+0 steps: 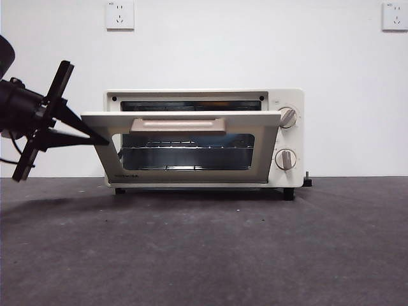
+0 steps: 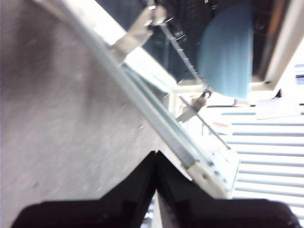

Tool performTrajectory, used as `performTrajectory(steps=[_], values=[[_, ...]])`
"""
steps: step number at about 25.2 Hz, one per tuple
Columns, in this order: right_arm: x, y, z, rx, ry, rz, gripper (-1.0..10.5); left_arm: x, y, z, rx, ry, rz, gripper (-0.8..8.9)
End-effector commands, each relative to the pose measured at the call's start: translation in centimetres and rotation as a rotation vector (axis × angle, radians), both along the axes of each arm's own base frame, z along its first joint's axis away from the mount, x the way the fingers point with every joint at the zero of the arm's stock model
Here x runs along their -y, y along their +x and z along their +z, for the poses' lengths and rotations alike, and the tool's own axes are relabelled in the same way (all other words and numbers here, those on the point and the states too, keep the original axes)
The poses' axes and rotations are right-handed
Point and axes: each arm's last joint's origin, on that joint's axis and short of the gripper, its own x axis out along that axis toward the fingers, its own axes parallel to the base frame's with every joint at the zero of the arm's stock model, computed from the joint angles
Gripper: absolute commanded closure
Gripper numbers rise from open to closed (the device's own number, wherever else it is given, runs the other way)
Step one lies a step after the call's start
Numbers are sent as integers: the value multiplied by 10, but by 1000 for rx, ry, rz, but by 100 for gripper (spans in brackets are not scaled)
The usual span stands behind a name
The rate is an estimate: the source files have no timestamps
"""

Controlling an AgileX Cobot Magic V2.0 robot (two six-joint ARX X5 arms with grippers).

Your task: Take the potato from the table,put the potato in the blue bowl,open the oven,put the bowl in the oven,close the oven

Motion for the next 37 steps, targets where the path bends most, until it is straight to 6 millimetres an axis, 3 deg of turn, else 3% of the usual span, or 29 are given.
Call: performTrajectory(steps=[1, 14, 24, 32, 37], values=[[0, 1, -2, -6, 8, -2, 958, 1, 9, 13, 40, -14, 0, 821], [0, 1, -2, -7, 9, -3, 958, 1, 38, 76, 156, -16, 10, 820], [1, 1, -3, -9, -12, -19, 958, 3, 39, 88, 181, -57, -80, 820], [2, -1, -10, -56, -95, -11, 959, 3, 18, 114, 239, -48, -152, 820], [2, -1, -11, -60, -106, -24, 946, 2, -21, 148, 403, 65, -195, 820]])
